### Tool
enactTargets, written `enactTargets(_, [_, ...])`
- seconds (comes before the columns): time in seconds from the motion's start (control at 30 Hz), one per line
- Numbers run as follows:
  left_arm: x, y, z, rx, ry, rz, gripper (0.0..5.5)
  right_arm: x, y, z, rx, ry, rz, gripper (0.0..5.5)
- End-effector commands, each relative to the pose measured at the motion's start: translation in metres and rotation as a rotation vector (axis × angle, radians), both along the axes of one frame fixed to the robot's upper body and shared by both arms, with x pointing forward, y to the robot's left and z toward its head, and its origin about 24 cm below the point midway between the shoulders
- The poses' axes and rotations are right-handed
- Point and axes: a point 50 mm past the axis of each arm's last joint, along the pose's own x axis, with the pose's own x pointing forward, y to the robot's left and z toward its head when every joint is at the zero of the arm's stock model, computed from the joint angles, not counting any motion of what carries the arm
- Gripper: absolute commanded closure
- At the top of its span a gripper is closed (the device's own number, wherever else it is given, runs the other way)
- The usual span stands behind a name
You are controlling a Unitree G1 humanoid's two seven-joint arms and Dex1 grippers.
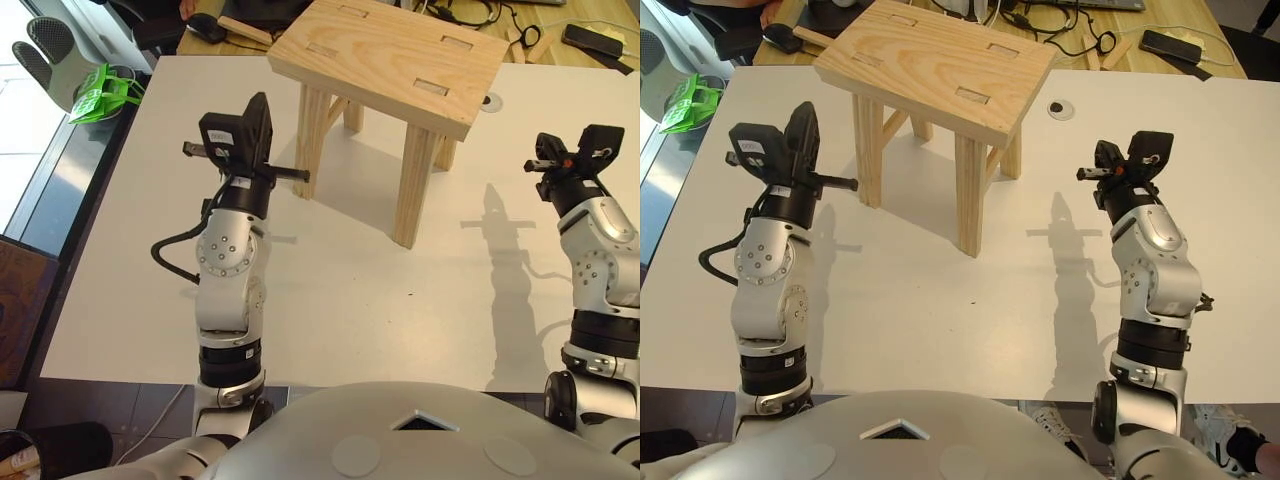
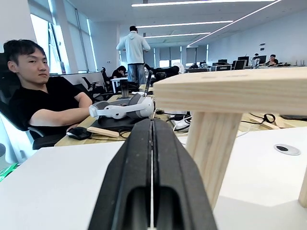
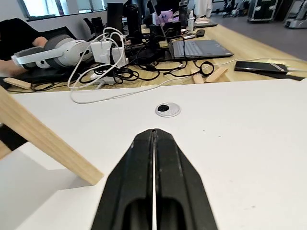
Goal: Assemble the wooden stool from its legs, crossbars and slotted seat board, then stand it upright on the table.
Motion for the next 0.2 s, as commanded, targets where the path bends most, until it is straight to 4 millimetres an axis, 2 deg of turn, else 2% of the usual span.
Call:
enactTargets(0.03, [-0.0002, 0.0002, -0.0118, -0.021, 0.020, 0.026, 5.49, -0.0064, 0.0084, -0.0070, -0.100, -0.026, -0.023, 5.50])
enactTargets(0.2, [-0.0037, 0.0009, -0.0186, -0.047, 0.025, 0.045, 5.49, -0.0078, 0.0146, -0.0121, -0.104, -0.044, -0.039, 5.50])
